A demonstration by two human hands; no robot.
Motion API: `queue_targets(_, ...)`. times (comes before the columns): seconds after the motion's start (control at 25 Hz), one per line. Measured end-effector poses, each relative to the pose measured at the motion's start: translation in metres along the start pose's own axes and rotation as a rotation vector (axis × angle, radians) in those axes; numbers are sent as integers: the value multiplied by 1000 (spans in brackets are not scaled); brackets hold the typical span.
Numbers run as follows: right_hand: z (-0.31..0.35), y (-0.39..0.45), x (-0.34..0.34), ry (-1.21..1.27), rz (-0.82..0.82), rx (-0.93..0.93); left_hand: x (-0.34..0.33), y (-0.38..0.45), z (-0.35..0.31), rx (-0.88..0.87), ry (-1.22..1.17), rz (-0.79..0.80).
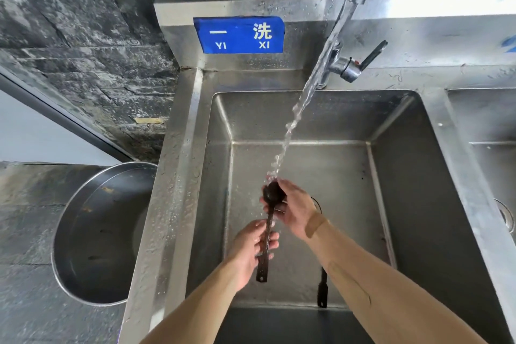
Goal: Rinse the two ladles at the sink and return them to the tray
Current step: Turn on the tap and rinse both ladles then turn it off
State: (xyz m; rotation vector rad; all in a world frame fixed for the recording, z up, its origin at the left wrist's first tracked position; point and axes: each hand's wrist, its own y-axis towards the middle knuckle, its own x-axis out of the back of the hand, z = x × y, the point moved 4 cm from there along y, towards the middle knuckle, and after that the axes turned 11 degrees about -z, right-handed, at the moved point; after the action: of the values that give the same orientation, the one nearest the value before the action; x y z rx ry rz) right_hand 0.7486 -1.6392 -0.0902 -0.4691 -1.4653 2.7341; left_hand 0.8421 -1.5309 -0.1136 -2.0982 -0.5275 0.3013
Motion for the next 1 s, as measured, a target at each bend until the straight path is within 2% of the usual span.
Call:
queue_targets(0.16, -36, 14, 40, -182, -159, -33, -6, 14, 31, -100, 401, -30)
queue_targets(0.28, -55, 27, 76, -339, -258, -34, -21, 33, 52, -168, 764, 24)
queue_targets(0.4, -67, 44, 115, -459, -338, -48, -39, 52, 69, -244, 959, 49)
queue_targets(0.6, -82, 68, 149, -537, -342, -6, -65, 68, 89, -654, 1516, -3)
queue_targets(0.68, -88, 76, 152, -577, -284, 34, -69, 72, 99, -663, 1495, -9)
queue_targets(0.76, -90, 79, 151, -674, -196, 107, -69, 77, 108, -564, 1390, -9)
queue_targets(0.84, -89, 77, 152, -779, -182, 179, -65, 84, 112, -496, 1343, -32)
queue_targets(0.88, -87, 75, 155, -815, -238, 215, -62, 88, 113, -470, 1350, -53)
queue_targets(1.0, -73, 63, 175, -916, -587, 357, -59, 91, 114, -443, 1397, -96)
